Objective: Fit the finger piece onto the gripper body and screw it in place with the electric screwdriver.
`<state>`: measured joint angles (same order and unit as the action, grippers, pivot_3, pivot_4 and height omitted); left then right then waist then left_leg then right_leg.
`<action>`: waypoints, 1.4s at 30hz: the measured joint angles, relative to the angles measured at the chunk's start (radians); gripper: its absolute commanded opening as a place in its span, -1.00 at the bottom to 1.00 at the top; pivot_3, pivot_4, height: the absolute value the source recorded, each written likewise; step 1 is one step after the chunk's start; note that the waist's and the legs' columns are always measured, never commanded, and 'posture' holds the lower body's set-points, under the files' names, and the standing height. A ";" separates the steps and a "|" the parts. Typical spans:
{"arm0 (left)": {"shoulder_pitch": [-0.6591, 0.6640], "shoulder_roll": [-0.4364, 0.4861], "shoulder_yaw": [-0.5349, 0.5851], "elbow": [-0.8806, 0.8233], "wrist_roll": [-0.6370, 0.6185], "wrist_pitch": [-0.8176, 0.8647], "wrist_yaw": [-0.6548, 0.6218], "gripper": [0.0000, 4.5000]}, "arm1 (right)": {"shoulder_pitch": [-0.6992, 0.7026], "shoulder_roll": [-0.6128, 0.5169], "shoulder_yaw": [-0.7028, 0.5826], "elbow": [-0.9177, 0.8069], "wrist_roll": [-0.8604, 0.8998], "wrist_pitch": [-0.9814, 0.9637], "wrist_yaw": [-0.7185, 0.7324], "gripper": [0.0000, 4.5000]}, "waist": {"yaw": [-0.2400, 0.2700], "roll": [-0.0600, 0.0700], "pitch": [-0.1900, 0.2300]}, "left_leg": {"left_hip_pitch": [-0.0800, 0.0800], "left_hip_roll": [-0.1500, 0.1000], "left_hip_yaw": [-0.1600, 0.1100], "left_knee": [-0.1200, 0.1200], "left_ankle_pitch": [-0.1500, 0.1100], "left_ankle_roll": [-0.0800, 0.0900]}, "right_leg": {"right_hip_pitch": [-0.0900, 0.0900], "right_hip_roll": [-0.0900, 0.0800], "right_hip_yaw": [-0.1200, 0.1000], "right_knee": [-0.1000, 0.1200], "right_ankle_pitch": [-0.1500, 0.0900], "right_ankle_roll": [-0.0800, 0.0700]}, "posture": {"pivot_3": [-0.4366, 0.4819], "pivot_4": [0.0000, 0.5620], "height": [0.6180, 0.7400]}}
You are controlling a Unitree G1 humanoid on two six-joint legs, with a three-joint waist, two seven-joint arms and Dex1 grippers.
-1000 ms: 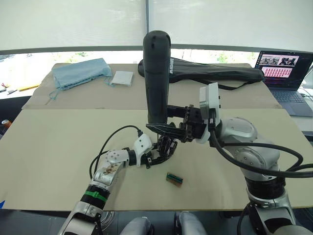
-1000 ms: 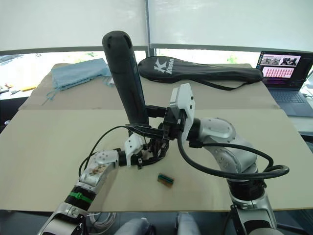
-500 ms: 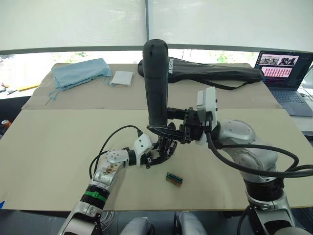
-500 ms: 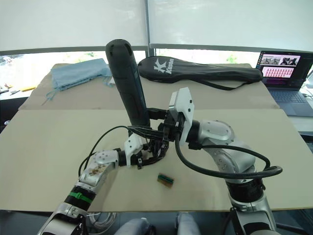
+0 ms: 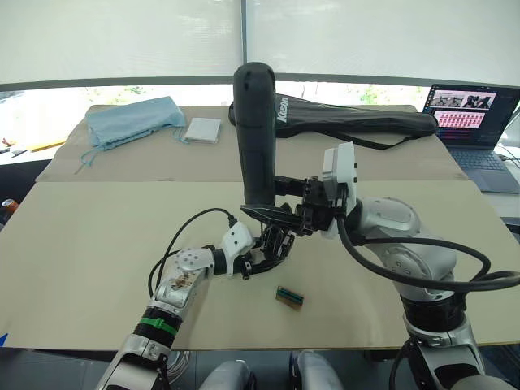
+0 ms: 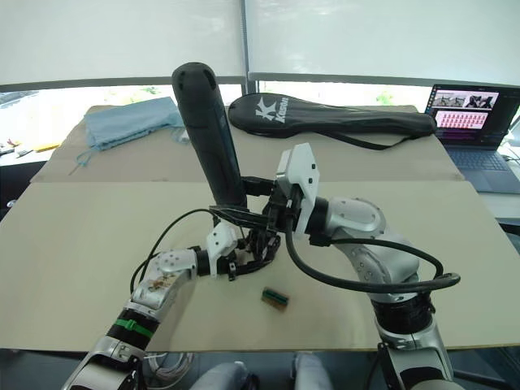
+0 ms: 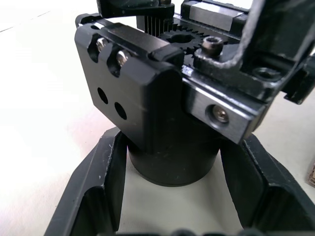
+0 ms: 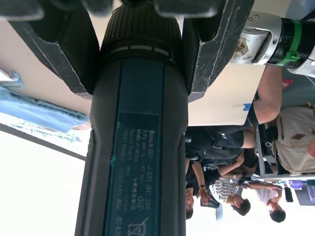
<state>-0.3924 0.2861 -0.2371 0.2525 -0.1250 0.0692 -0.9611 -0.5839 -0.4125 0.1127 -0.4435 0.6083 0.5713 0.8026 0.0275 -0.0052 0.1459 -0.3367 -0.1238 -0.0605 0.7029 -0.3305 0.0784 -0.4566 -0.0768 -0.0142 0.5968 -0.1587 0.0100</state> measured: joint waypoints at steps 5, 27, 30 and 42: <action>0.000 0.000 0.000 0.000 0.000 0.000 0.000 0.01 | 0.000 -0.003 0.000 0.001 -0.014 0.000 0.007 -0.15 | 0.000 0.000 0.000 | 0.000 0.000 0.000 0.000 0.000 0.000 | 0.000 0.000 0.000 0.000 0.000 0.000 | -0.05 -0.47 1.00; 0.007 0.001 0.001 -0.007 0.000 0.000 0.001 0.01 | -0.001 0.000 0.025 0.006 -0.059 -0.022 0.033 -0.15 | -0.003 0.000 0.000 | 0.000 0.000 0.000 0.000 0.000 0.000 | 0.000 0.000 0.000 0.000 0.000 0.000 | -0.05 -0.47 1.00; 0.008 0.001 0.001 -0.008 0.000 0.000 0.002 0.01 | -0.001 -0.003 0.030 0.006 -0.068 -0.027 0.042 -0.15 | -0.003 0.000 0.000 | 0.000 0.000 0.000 0.000 0.000 0.000 | 0.000 0.000 0.000 0.000 0.000 0.000 | -0.05 -0.47 1.00; 0.015 0.001 0.001 -0.017 0.000 0.001 0.006 0.01 | -0.001 -0.007 0.033 0.007 -0.076 -0.037 0.063 -0.15 | -0.004 0.000 0.000 | 0.000 0.000 0.000 0.000 0.000 0.000 | 0.000 0.000 0.000 0.000 0.000 0.000 | -0.05 -0.47 1.00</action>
<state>-0.3776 0.2874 -0.2358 0.2355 -0.1251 0.0706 -0.9546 -0.5844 -0.4194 0.1462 -0.4367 0.5326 0.5347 0.8660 0.0235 -0.0052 0.1459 -0.3366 -0.1237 -0.0605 0.7026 -0.3305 0.0784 -0.4567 -0.0768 -0.0144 0.5967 -0.1587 0.0100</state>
